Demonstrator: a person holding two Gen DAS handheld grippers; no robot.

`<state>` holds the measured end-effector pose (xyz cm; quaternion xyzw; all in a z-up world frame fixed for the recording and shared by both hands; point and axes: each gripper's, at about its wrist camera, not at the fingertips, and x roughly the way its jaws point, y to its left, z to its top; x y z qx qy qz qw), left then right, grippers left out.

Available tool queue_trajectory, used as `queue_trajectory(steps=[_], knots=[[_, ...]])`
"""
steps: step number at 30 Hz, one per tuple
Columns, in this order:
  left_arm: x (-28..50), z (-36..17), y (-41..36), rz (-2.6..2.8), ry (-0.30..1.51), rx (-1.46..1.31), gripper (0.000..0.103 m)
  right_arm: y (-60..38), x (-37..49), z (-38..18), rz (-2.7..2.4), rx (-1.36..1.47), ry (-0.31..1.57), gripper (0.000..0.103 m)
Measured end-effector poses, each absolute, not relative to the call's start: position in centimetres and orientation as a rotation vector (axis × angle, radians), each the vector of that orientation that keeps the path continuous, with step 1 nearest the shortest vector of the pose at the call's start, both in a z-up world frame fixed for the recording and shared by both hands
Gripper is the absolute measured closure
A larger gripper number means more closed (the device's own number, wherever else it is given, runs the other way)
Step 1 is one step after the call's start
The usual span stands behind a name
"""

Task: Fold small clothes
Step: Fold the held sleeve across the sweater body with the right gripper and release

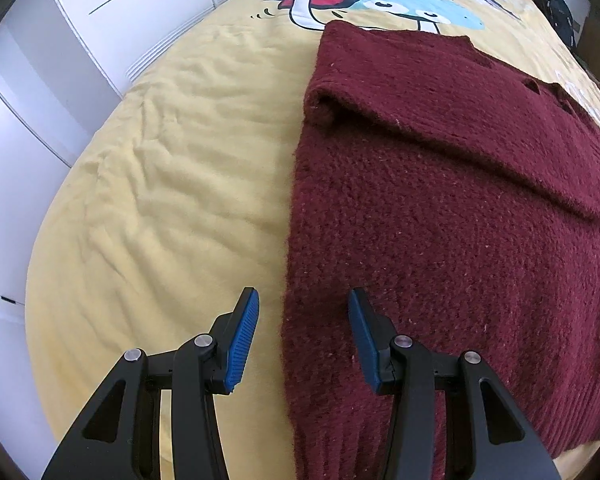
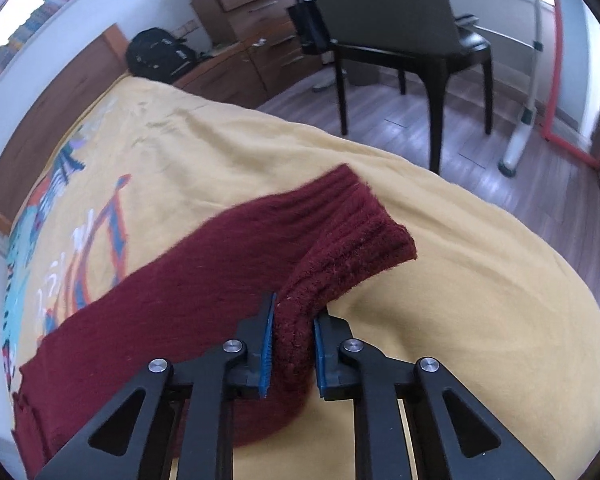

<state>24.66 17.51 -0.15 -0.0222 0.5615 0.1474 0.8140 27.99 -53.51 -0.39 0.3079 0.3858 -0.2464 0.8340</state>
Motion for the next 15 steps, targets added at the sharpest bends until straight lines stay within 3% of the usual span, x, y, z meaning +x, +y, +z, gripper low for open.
queue_trajectory(steps=[15], knots=[[23.2, 0.3, 20.9, 0.314, 1.175, -0.109, 0.062, -43.6, 32.4, 2.6, -0.284, 0.662, 0.844, 0.090]])
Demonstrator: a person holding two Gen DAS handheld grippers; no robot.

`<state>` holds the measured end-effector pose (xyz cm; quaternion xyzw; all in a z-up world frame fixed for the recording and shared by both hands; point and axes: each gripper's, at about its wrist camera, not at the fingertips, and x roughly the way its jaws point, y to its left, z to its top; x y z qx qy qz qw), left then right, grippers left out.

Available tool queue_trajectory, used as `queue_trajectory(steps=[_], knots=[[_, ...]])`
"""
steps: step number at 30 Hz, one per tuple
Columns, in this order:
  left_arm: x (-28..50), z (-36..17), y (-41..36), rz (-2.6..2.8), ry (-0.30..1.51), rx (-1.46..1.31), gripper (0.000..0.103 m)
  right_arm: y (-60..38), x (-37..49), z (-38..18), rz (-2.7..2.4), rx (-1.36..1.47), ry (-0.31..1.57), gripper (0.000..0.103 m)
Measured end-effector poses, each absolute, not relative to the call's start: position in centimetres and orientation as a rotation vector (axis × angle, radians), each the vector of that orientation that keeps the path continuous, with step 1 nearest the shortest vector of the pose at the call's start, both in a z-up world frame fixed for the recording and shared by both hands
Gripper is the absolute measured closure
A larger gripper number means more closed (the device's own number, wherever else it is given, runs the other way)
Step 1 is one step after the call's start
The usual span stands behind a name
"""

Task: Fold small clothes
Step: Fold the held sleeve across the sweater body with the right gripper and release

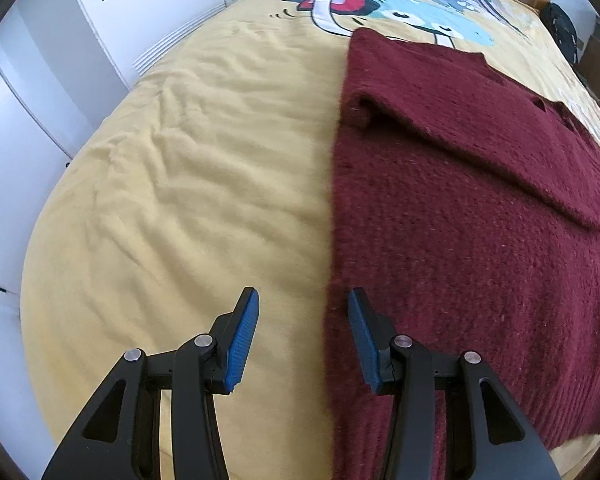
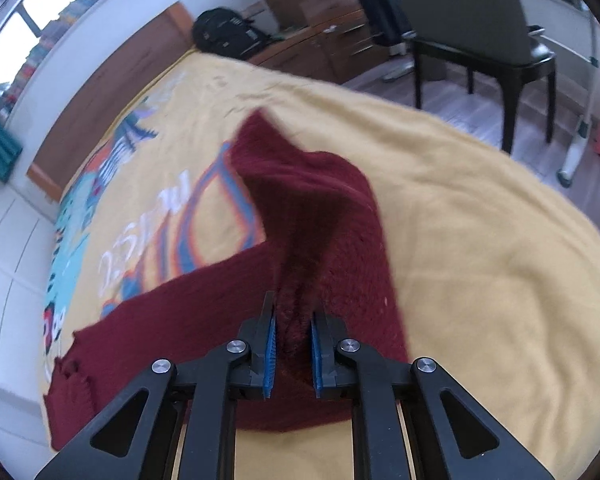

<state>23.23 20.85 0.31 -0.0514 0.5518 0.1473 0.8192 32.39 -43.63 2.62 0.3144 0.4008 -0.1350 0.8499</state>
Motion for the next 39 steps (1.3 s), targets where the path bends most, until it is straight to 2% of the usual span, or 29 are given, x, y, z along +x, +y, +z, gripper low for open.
queue_trajectory(steps=[15, 39], knots=[[21.6, 0.0, 24.4, 0.313, 1.152, -0.179, 0.062, -25.0, 38.4, 3.7, 0.068, 0.646, 0.987, 0.090], [19.6, 0.8, 29.3, 0.318, 1.123, -0.230, 0.062, 3.9, 44.9, 6.8, 0.492, 0.539, 1.043, 0.090]])
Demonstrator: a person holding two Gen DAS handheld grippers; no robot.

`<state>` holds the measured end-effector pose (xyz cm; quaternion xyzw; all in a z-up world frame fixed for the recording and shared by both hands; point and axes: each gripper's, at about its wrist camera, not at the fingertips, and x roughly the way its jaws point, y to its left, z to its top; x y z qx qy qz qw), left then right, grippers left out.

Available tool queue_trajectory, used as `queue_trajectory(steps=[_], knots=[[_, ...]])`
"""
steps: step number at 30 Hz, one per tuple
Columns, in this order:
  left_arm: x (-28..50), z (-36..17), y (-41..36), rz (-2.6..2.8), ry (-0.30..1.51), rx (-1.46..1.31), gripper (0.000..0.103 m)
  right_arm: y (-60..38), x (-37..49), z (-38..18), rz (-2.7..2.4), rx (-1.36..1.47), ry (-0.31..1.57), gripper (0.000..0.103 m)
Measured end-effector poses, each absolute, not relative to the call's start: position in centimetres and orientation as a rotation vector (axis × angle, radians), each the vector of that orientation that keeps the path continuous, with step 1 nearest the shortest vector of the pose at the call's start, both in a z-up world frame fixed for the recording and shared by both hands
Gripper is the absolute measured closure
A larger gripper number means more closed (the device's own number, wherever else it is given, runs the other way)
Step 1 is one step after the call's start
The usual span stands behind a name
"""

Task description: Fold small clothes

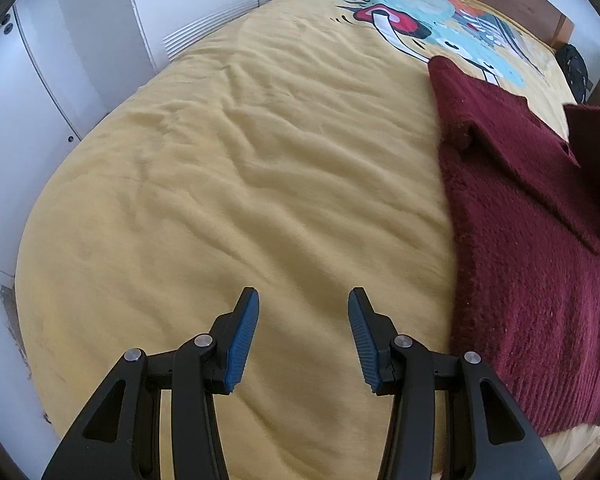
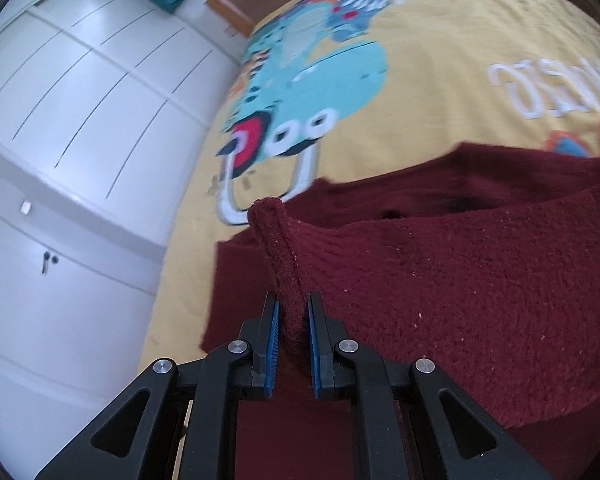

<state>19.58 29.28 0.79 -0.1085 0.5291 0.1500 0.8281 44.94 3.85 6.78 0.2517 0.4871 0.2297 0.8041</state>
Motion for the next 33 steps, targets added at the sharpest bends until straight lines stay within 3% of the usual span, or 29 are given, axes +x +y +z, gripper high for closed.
queue_trajectory(steps=[12, 22, 25, 27, 33], knots=[[18.9, 1.3, 31.0, 0.350, 1.106, -0.238, 0.062, 14.2, 44.9, 4.9, 0.525, 0.301, 1.093, 0.089], [19.1, 1.2, 31.2, 0.354, 1.112, -0.234, 0.062, 17.1, 43.6, -0.4, 0.488, 0.155, 1.186, 0.084], [19.0, 1.3, 31.0, 0.353, 1.113, -0.229, 0.062, 17.7, 43.3, -1.1, 0.499, 0.144, 1.199, 0.076], [19.1, 1.4, 31.0, 0.354, 1.114, -0.227, 0.062, 17.9, 42.9, -0.8, 0.521, 0.146, 1.189, 0.063], [19.1, 2.0, 30.4, 0.355, 1.107, -0.217, 0.062, 17.1, 41.2, 1.2, 0.544, 0.115, 1.125, 0.063]])
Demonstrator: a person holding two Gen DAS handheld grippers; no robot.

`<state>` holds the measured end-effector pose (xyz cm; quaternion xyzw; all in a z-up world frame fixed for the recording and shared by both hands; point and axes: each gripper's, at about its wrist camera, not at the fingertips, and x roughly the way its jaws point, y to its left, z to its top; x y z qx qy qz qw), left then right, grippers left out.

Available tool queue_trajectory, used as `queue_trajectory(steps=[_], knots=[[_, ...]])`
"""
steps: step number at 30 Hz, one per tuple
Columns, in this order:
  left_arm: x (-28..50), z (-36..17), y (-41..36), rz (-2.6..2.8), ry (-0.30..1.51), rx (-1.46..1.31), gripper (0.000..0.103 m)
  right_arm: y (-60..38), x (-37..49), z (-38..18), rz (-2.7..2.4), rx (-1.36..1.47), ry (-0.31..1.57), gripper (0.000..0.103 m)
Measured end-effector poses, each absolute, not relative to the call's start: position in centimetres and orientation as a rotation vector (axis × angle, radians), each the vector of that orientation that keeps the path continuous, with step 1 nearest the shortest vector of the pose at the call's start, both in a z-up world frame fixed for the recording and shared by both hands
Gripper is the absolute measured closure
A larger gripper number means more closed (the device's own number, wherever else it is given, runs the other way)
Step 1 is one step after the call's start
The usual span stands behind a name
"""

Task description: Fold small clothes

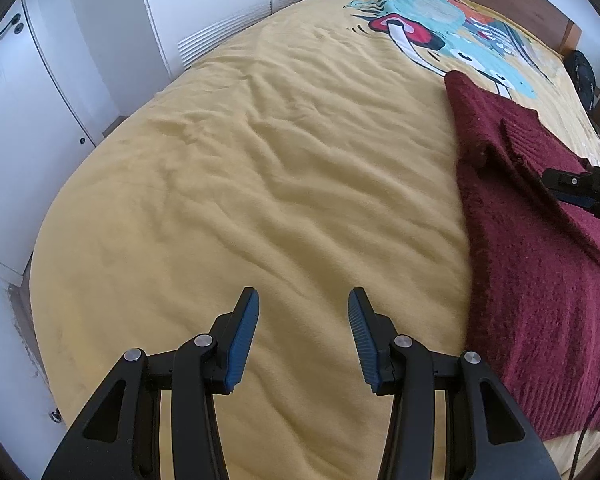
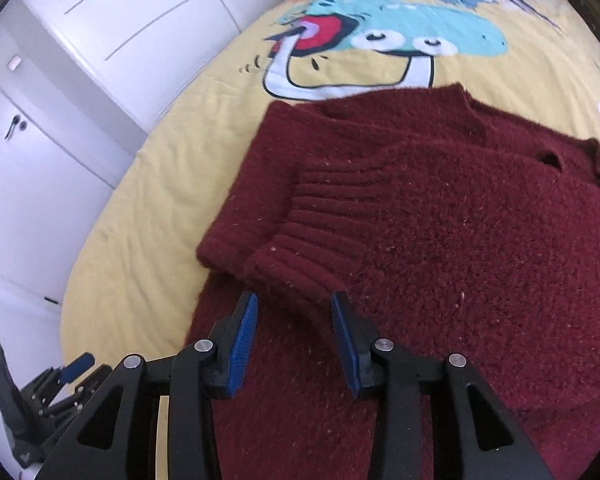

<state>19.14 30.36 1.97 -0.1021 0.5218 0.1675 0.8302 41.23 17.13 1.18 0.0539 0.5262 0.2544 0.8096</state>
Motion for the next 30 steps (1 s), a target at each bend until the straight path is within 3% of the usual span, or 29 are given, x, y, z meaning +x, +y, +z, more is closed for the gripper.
queue_trajectory(steps=[6, 14, 20, 30], knots=[[19.5, 2.2, 29.4, 0.340, 1.101, -0.206, 0.062, 14.6, 41.2, 2.2, 0.433, 0.045, 1.061, 0.062], [19.8, 2.2, 29.1, 0.332, 1.109, -0.193, 0.062, 13.9, 41.6, -2.0, 0.370, 0.007, 1.134, 0.061], [19.9, 2.5, 28.4, 0.330, 1.100, -0.187, 0.062, 12.4, 40.3, -0.7, 0.391, 0.027, 1.105, 0.063], [20.3, 2.9, 26.5, 0.305, 1.091, -0.168, 0.062, 0.6, 40.5, 1.0, 0.088, -0.008, 1.033, 0.063]])
